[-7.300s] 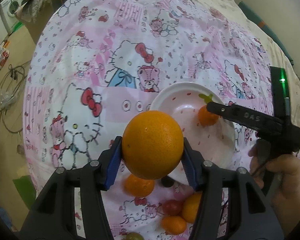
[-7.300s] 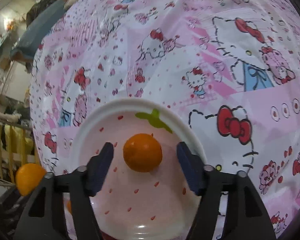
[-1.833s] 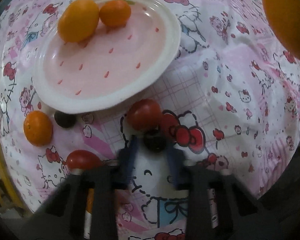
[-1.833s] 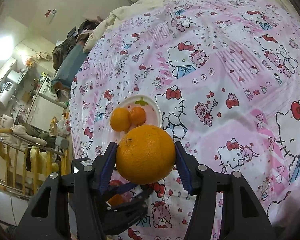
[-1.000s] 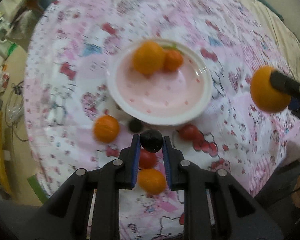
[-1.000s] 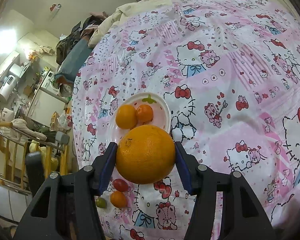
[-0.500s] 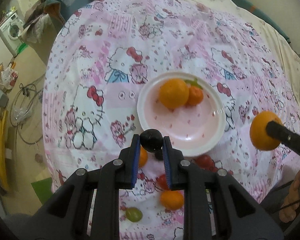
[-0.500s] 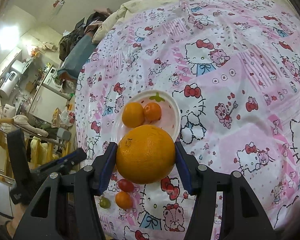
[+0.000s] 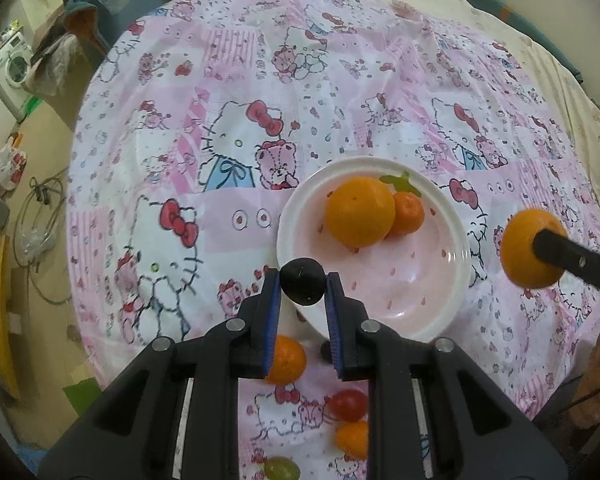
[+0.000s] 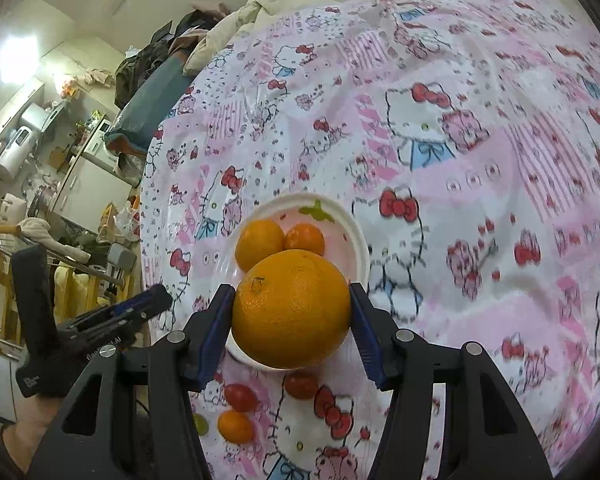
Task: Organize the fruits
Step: 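Lower the orange onto the plate and open the right tool while the left carries the berry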
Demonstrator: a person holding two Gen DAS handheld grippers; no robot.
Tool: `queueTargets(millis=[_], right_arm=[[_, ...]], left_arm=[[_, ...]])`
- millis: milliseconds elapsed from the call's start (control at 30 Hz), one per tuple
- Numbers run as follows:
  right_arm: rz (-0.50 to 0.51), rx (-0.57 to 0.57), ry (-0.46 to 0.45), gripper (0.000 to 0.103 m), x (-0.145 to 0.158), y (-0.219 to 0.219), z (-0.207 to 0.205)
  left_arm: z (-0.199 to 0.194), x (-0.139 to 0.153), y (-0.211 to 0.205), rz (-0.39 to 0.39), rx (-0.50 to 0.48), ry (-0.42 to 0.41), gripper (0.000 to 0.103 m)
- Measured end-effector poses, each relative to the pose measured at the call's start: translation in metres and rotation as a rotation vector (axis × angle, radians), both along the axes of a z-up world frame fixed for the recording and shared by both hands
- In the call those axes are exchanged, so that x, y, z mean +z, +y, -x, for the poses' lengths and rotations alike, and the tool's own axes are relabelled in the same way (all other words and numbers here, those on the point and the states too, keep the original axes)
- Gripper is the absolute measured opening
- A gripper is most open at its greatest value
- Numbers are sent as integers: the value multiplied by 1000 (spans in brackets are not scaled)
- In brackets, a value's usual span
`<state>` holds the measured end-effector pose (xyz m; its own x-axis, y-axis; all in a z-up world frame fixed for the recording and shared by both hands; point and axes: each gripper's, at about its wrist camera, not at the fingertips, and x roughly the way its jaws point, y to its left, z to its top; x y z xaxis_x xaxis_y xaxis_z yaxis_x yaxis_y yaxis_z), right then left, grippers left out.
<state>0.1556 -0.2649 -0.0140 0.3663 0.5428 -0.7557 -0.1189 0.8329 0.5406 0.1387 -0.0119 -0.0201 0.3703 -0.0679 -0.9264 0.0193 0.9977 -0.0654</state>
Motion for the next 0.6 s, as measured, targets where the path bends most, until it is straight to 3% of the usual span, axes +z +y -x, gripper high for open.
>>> queueTargets(millis=[333, 600], right_arm=[[5, 43, 79, 59, -32, 20, -34], [49, 88, 141, 59, -60, 42, -45]], left_arm=[[-20, -35, -7, 72, -45, 43, 18], [-42, -59, -15, 40, -83, 71, 18]])
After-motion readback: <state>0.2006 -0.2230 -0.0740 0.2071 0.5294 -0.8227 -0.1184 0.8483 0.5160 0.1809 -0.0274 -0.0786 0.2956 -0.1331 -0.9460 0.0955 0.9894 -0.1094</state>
